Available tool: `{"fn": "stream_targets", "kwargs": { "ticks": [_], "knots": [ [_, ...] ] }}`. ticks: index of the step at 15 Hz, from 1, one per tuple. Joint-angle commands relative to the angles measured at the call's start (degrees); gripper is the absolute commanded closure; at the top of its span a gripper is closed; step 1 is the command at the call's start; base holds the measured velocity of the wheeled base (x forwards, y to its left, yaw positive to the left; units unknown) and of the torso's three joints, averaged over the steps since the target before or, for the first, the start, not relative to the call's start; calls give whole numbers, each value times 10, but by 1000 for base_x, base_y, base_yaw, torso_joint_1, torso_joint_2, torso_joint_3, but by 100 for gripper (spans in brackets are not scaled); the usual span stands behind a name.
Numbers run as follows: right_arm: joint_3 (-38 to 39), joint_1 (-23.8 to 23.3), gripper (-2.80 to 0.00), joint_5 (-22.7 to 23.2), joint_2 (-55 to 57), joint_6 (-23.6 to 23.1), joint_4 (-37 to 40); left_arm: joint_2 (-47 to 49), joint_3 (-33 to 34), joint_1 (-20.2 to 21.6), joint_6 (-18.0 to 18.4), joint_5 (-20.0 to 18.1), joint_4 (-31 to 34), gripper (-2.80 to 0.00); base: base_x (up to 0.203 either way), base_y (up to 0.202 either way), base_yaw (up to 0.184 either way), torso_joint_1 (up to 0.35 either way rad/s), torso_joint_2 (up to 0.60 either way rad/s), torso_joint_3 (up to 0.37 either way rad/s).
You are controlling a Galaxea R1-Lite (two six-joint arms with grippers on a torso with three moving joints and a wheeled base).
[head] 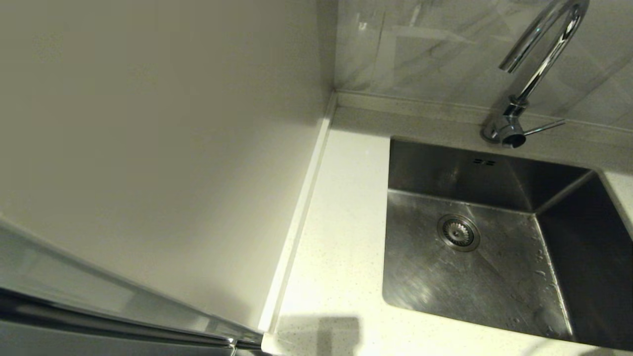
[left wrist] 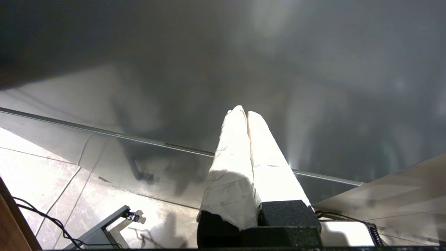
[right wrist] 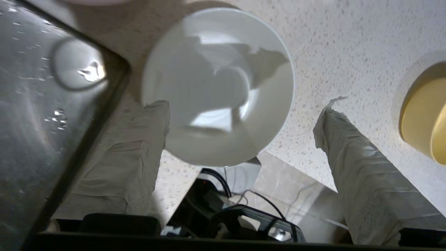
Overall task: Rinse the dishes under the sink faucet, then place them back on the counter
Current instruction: Put a bowl back to the table from the sink
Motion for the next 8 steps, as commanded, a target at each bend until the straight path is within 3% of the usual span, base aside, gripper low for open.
{"fn": "stream_targets", "kwargs": {
  "ticks": [1,3,4,5,8],
  "knots": [
    [-3,0,-280,14,-46,1,2,-2,0,0,0,0,0,0,0,0,0,0,0,0],
    [-8,1,-280,48,-93,0,2,-2,0,0,0,0,0,0,0,0,0,0,0,0],
    [-19,6,-280,88,-114,-2,2,-2,0,-1,0,0,0,0,0,0,0,0,0,0],
    [-31,27,-280,104,-121,-2,3,-2,0,0,0,0,0,0,0,0,0,0,0,0],
    [-102,155,-280,119,-133,4,35,-2,0,0,0,0,0,0,0,0,0,0,0,0]
  ]
}}
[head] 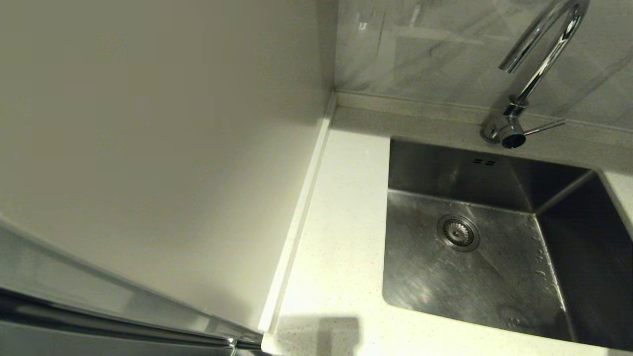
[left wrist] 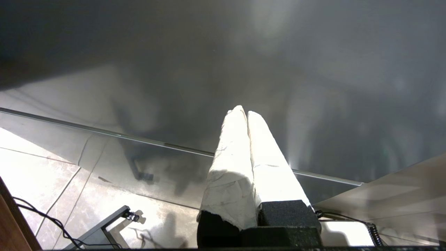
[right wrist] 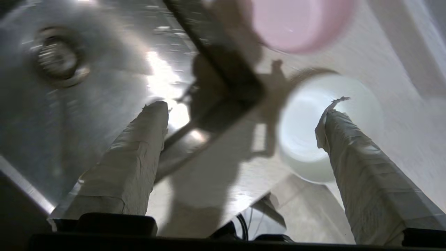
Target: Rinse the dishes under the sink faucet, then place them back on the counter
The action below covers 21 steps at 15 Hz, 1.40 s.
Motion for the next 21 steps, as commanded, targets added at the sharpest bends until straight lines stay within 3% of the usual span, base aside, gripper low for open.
{"fn": "stream_targets", "kwargs": {
  "ticks": [1,5,8,14,21],
  "knots": [
    [-59,93,-280,5,-17,11,23,-2,0,0,0,0,0,0,0,0,0,0,0,0],
    [-172,276,-280,13,-17,38,73,-2,0,0,0,1,0,0,0,0,0,0,0,0],
    [-230,366,-280,16,-29,44,98,-3,0,0,0,0,0,0,0,0,0,0,0,0],
    [-249,381,-280,18,-93,26,117,-2,0,0,0,0,0,0,0,0,0,0,0,0],
    [-256,380,-280,15,-227,-36,118,-2,0,0,0,0,0,0,0,0,0,0,0,0]
  ]
}}
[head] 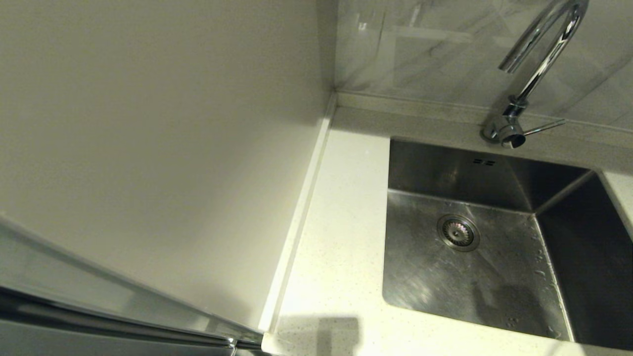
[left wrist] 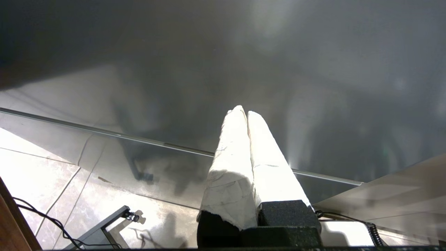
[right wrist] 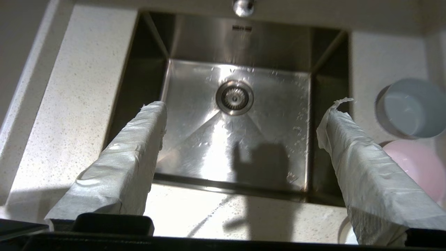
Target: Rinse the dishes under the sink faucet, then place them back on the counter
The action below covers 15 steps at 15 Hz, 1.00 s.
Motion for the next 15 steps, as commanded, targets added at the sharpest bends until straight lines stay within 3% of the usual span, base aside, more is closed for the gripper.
{"fn": "stream_targets", "kwargs": {
  "ticks": [1,5,12,15],
  "knots": [
    [-1,0,-280,1,-59,-3,3,-3,0,0,-1,0,0,0,0,0,0,0,0,0],
    [11,2,-280,4,-122,-3,3,-2,0,-1,-1,0,0,0,0,0,0,0,0,0],
    [30,13,-280,74,-185,-7,36,-2,0,-1,0,0,0,0,0,0,0,0,0,0],
    [18,53,-280,106,-179,-29,81,-2,0,0,0,0,0,0,0,0,0,0,0,0]
  ]
}}
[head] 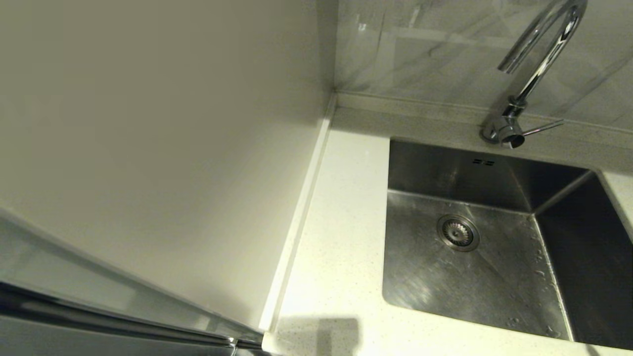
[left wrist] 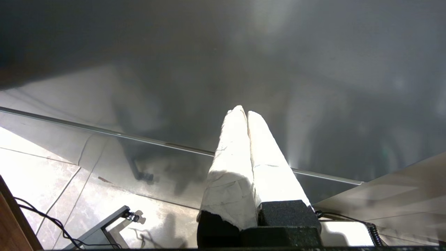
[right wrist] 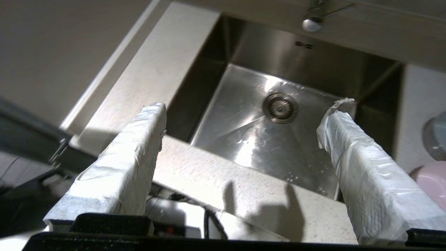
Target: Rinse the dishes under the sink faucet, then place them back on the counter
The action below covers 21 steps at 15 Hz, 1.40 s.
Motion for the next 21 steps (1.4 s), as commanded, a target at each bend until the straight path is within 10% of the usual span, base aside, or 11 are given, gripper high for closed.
{"fn": "stream_targets", "kwargs": {
  "ticks": [1,5,11,15,21],
  "knots": [
    [-5,37,-280,7,11,-5,25,-2,0,0,0,0,0,0,0,0,0,0,0,0],
    [0,156,-280,-26,1,-22,89,-2,0,0,0,0,0,0,0,0,0,0,0,0],
    [141,155,-280,-175,-137,-72,72,-2,0,0,0,0,0,0,0,0,0,0,0,0],
    [299,157,-280,-288,-166,-71,-110,-2,0,0,0,0,0,0,0,0,0,0,0,0],
    [523,157,-280,-309,-196,-26,-332,-3,0,0,0,0,0,0,0,0,0,0,0,0]
  ]
}}
